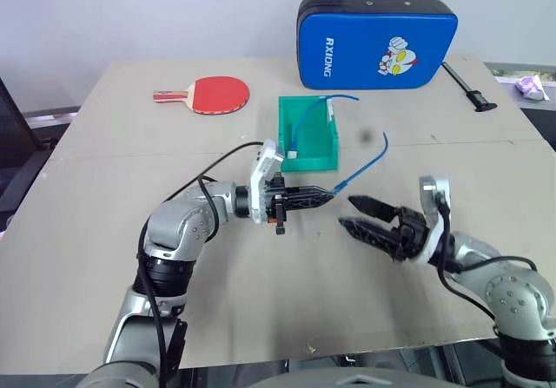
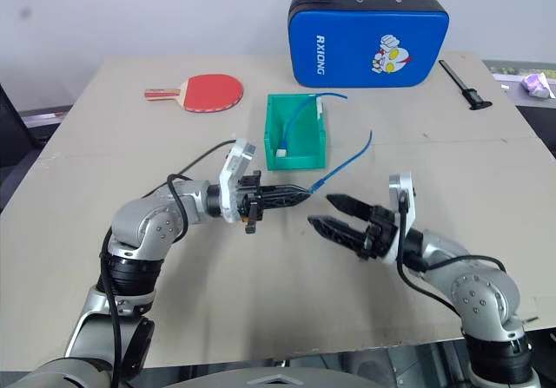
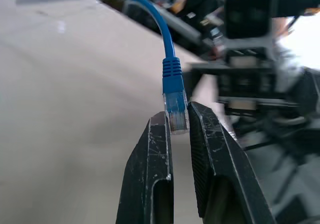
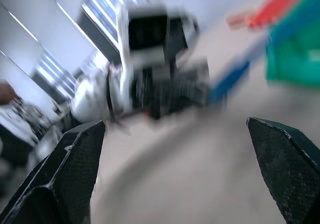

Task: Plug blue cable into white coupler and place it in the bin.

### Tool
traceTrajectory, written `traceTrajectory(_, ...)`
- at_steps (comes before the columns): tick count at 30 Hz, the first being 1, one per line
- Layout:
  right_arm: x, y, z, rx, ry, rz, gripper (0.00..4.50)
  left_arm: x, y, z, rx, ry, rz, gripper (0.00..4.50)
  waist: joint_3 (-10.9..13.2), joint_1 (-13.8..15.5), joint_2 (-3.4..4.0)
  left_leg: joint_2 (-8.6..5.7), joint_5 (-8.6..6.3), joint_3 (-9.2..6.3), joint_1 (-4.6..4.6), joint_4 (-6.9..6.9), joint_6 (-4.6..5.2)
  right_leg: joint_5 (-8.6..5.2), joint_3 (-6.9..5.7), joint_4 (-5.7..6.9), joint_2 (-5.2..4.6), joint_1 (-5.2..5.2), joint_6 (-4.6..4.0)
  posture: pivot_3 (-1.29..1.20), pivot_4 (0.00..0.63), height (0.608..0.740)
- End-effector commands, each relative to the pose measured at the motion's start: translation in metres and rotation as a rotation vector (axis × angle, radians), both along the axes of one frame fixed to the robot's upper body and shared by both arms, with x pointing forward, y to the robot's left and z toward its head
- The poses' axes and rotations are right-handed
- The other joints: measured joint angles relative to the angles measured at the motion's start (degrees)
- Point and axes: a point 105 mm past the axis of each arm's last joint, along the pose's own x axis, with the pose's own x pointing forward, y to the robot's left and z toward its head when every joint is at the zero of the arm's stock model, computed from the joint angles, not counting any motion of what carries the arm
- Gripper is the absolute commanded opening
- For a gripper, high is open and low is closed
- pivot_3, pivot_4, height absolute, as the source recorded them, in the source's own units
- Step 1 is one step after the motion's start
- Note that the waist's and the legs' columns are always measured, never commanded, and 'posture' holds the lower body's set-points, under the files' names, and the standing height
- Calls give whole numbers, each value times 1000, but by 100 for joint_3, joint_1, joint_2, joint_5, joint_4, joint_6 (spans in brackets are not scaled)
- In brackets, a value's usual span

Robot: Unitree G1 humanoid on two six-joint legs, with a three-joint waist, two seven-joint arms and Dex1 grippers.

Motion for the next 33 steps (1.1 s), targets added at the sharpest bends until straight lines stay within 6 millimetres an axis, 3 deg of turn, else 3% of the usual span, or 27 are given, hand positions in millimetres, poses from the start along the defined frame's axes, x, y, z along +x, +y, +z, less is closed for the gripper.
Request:
traceTrajectory(1,6,6,20,99,-8,13,4500,-9,-4,8,-13,-9,-28,11,0,-16,1,-2,0,3,0,0,0,0,2,0,0,0,0,0,150,728)
traceTrajectory(6,8,12,24,114,-10,27,4500,-8,-6,9,-30,1,-16,11,0,-6,0,-2,0,6,-3,-1,-1,0,5,-6,-2,-2,0,0,150,728)
traceTrajectory(9,9,14,24,113,-10,32,3751,-8,-7,10,-35,2,-12,0,0,-11,1,-2,0,8,-5,-3,-1,0,5,-10,-2,-2,0,0,150,728)
traceTrajectory(15,11,18,20,107,9,39,923,-5,-9,13,-50,-12,-5,0,0,-16,1,-2,0,10,-4,-3,0,0,6,-9,-2,-2,0,0,150,728)
traceTrajectory(22,11,21,15,95,17,37,923,-3,-11,18,-69,-23,0,0,0,-20,1,-2,0,9,-4,-5,0,0,6,-9,-1,-3,0,0,150,728)
traceTrajectory(24,9,21,14,84,15,46,1441,-3,-11,19,-70,-25,2,0,0,-22,1,-2,0,11,-5,-5,0,0,7,-11,-2,-3,0,0,150,728)
traceTrajectory(27,10,21,12,73,15,33,2697,-3,-12,19,-73,-27,1,0,0,-23,1,-2,0,10,-4,-5,0,0,7,-10,-2,-4,0,0,150,728)
traceTrajectory(33,13,21,13,81,21,21,2697,-4,-13,18,-72,-32,-1,0,0,-23,1,-2,0,11,-5,-6,0,0,7,-12,-2,-4,0,0,150,728)
